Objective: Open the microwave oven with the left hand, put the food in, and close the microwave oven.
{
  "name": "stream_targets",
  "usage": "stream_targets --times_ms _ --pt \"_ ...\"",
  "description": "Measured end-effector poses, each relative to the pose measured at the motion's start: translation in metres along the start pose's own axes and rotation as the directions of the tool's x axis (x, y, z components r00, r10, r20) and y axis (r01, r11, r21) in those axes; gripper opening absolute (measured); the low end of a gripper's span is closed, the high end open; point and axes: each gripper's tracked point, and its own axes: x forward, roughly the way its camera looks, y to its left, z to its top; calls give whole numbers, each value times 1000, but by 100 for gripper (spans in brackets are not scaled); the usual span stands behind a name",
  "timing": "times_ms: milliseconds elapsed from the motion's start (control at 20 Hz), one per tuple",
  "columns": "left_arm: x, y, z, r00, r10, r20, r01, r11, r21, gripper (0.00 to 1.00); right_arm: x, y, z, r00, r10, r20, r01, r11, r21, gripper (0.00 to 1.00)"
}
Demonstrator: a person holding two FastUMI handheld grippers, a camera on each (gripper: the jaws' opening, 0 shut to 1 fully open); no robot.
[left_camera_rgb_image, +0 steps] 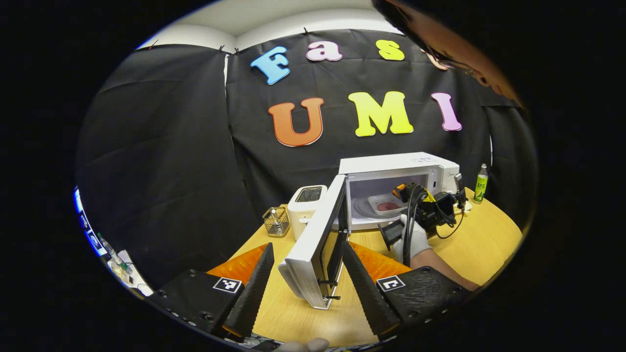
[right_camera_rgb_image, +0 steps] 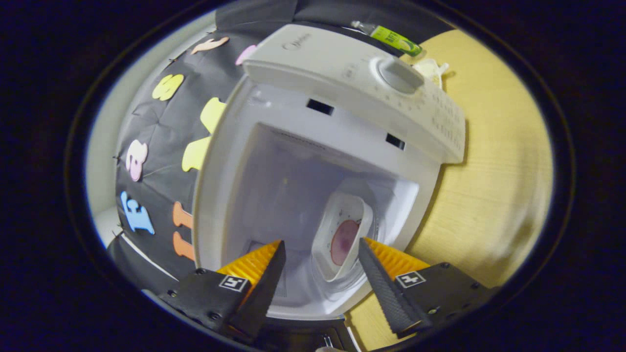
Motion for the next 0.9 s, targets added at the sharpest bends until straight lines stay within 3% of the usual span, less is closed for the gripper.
stream_targets --times_ms 50,300,500,550,600,750,800,900 --pt "-2 0 5 1000 -1 12 1 1000 0 85 -11 7 3 1000 19 -6 -19 998 -65 99" --pt "-9 11 29 998 2 64 -1 1000 -8 85 -71 24 23 995 30 -99 -62 940 -337 99" --pt "-13 34 39 995 37 91 -35 999 -25 84 -121 39 64 990 27 -135 -97 833 -545 100" --pt "-13 41 39 995 50 90 -47 998 -28 84 -134 43 74 988 25 -152 -108 815 -569 89" --pt "-15 47 41 993 49 110 -45 999 -30 84 -144 47 83 985 24 -170 -122 791 -599 89" --pt "-14 74 35 990 92 105 -92 996 -9 84 -173 47 125 987 6 -163 -124 672 -730 89" --pt "-12 80 31 990 102 102 -101 995 -7 84 -181 46 138 988 2 -154 -120 636 -762 100" --pt "-5 90 20 990 108 89 -108 994 -1 84 -200 45 160 989 -8 -146 -113 596 -795 100"
